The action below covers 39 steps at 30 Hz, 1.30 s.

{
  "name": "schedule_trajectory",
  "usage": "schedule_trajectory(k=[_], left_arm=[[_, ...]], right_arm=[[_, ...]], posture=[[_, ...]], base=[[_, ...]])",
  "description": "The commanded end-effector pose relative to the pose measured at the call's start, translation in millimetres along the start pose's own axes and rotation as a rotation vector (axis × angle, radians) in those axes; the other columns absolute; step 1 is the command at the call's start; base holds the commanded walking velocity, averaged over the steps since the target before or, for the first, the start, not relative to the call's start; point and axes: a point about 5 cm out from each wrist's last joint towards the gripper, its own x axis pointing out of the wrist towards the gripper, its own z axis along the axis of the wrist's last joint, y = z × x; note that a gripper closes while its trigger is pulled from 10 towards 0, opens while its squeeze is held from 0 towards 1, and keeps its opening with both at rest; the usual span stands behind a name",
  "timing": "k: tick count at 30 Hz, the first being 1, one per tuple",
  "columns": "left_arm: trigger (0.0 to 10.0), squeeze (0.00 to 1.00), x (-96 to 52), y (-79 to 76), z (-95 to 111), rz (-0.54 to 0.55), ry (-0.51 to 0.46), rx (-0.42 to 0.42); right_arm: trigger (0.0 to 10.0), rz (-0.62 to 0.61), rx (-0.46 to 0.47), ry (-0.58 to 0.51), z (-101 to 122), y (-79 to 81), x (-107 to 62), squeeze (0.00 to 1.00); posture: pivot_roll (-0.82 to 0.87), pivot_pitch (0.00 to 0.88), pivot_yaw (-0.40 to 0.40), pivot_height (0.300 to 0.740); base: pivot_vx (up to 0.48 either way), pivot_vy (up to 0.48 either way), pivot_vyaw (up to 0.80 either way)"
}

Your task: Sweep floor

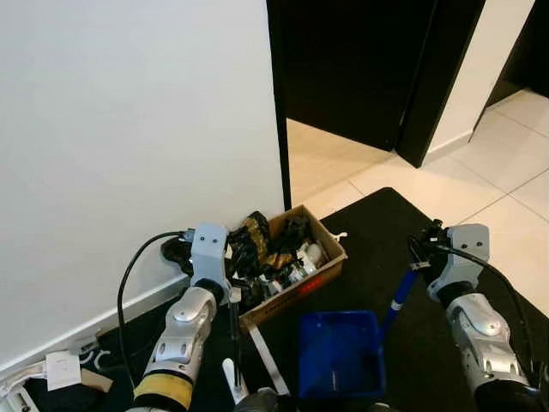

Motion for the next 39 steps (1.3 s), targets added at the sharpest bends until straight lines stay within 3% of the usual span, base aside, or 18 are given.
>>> schedule_trajectory(k=[1,13,39], left_arm=[[10.0,0.0,1.1,4.4,6,0.009,-0.026,0.039],[10.0,0.0,0.5,3.6,2,0.018,-0.025,0.051],[10.0,0.0,1.6,-0.5,1,0.006,-0.027,0.055]], right_arm=[[10.0,0.017,0.005,-0.014,3,4.2,3.5,0.0],[10.0,-0.017,0.021,0.019,-6,15.9,6.8,0.0],[10.0,-0.022,0.019,0.025,-10,20.1,7.0,0.0]], posture=[[0.08,0.02,0.07,0.74],[0.09,0.03,0.058,0.74],[0.08,0.034,0.058,0.74]], base=[[0.0,0.0,0.0],[0.0,0.0,0.0],[0.0,0.0,0.0]])
